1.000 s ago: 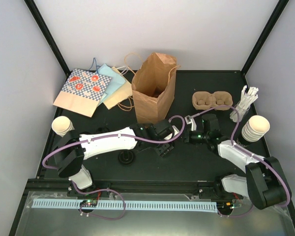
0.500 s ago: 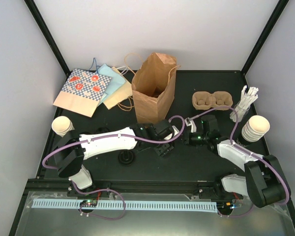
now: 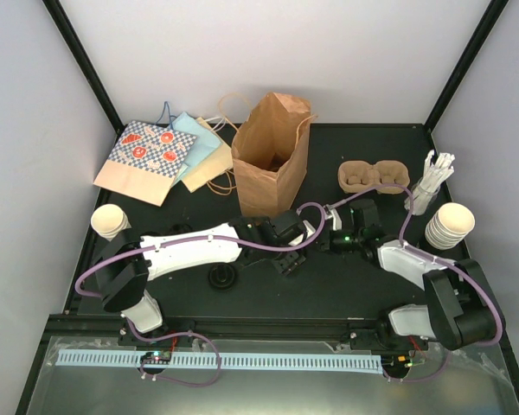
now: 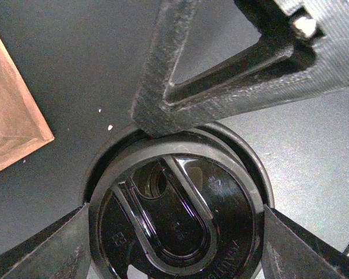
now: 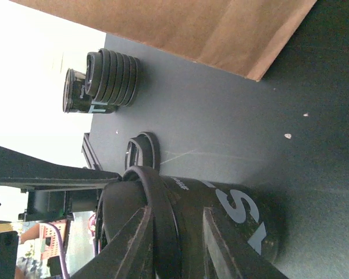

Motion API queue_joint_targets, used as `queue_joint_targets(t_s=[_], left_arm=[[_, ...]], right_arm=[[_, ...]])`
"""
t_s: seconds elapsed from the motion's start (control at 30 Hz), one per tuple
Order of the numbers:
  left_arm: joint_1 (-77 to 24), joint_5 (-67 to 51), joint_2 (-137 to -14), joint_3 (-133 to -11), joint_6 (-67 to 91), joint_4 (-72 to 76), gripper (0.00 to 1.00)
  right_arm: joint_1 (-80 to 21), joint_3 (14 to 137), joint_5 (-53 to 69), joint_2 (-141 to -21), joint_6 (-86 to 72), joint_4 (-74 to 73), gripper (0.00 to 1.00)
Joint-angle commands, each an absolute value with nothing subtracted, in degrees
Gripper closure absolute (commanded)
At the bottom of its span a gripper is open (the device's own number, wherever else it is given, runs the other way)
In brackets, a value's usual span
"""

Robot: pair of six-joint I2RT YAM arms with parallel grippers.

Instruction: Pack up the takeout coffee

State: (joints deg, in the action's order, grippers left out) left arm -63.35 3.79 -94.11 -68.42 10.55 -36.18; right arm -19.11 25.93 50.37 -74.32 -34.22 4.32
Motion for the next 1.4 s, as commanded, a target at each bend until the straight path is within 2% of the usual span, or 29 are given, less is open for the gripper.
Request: queue_joint_targets(t_s=[0.0, 0.13, 0.27, 0.6, 0.8, 0.97, 1.17, 1.37], left_arm=[[-65.0, -2.6, -99.9, -64.7, 10.9, -45.8, 0.52], [-65.0, -2.6, -99.9, -64.3, 11.3, -45.5, 0.52], [-65.0, -2.8, -99.9, -63.6, 11.5, -45.1, 0.52], [-65.0, -3.5, -100.4, -62.2, 11.6, -43.9, 0.52], [-64.8, -4.4, -100.8, -61.2, 12.9, -43.6, 0.53], [-64.5, -3.9, -100.9, -62.6, 14.9, -45.3, 0.53], [-64.3, -1.6, -101.8, -65.7, 18.2, -48.8, 0.54], [-64.2, -1.2, -101.1, -67.2, 20.7, -50.0, 0.53]], right_arm=[[-20.8, 25.8, 49.2, -79.1, -34.0, 0.4, 0.75], [-20.8, 24.2, 48.9, -83.2, -34.9, 1.4, 0.79], [-20.9, 21.1, 47.4, -83.8, -34.5, 2.8, 0.80], [-26.9, 11.9, 44.0, -89.8, -45.0, 19.1, 0.82], [-26.9, 11.5, 42.4, -90.7, -45.8, 20.0, 0.82], [-26.8, 15.5, 41.3, -82.1, -44.7, 14.4, 0.79], [-26.2, 25.4, 32.3, -66.7, -39.1, -4.5, 0.72], [-25.8, 30.2, 31.9, -62.7, -32.7, -15.4, 0.71]])
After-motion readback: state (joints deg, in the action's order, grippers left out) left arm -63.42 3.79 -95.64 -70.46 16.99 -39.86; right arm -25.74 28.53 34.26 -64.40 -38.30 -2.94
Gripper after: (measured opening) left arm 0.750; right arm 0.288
